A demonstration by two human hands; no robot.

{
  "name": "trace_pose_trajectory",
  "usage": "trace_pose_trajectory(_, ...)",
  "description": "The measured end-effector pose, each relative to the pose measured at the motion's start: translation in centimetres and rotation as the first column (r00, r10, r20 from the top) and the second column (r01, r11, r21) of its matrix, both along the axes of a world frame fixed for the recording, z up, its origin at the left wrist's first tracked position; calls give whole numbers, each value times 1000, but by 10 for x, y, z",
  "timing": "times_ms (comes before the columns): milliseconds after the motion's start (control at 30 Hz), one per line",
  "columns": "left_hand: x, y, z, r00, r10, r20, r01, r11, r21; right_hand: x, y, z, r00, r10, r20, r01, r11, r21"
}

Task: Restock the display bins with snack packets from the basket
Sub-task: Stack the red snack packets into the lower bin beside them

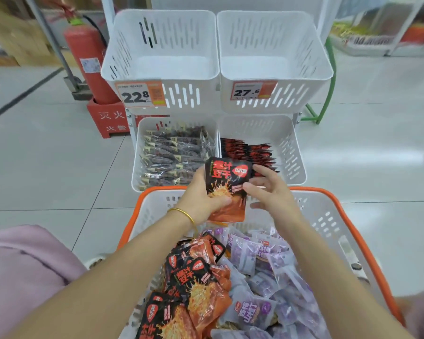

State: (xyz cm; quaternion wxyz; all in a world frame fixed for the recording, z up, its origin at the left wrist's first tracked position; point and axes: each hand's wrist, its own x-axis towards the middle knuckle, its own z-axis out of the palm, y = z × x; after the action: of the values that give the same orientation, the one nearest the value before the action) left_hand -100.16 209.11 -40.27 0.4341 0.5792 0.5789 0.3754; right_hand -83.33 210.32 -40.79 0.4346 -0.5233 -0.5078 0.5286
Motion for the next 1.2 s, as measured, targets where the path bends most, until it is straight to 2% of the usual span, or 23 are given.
trace_pose_trajectory(67,6,2,-2,987,-117,-110,119,993,19,15,20,12,994,95,-45,-96,995,0)
trace_pose_trajectory(100,9,5,-3,974,-161,-161,164,986,10,22,31,18,982,187,-10,-187,982,-14)
trace_pose_trajectory(133,11,9,-5,963,-188,-196,192,981,2,27,41,24,953,299,54,-296,954,-52)
trace_pose_trajectory(200,14,21,-8,953,-208,-221,214,977,4,35,59,35,838,503,213,-478,864,-158)
trace_pose_trajectory(267,18,40,-9,953,-192,-232,202,979,21,36,75,35,739,574,352,-537,818,-206)
trace_pose_trajectory(300,20,51,-10,958,-170,-232,184,982,37,34,82,35,737,552,391,-520,832,-193)
trace_pose_trajectory(367,24,72,-10,969,-105,-224,130,987,99,34,99,33,806,431,405,-418,900,-126)
trace_pose_trajectory(433,22,95,-18,964,14,-265,42,978,203,41,117,32,872,237,428,-262,965,0)
trace_pose_trajectory(467,19,106,-24,948,67,-310,16,967,256,47,128,29,877,105,469,-177,978,113)
trace_pose_trajectory(500,17,114,-32,923,100,-371,10,959,282,52,138,26,851,-35,525,-110,964,243)
trace_pose_trajectory(567,17,129,-50,845,107,-523,56,957,286,62,161,11,740,-253,623,-54,901,430)
trace_pose_trajectory(667,28,139,-74,702,36,-712,163,964,209,69,201,-20,638,-347,688,-85,856,510)
trace_pose_trajectory(767,36,143,-91,517,29,-856,248,951,182,70,241,-41,584,-363,726,-140,836,530)
trace_pose_trajectory(867,39,147,-99,424,63,-904,261,947,189,68,274,-52,557,-231,798,-245,872,423)
trace_pose_trajectory(967,41,149,-102,388,59,-920,243,956,163,62,297,-61,495,27,868,-360,916,177)
trace_pose_trajectory(1067,43,151,-103,378,51,-924,233,961,148,55,308,-73,463,247,852,-391,919,-54)
trace_pose_trajectory(1200,41,153,-104,363,28,-931,219,969,114,53,313,-80,459,343,819,-372,912,-174)
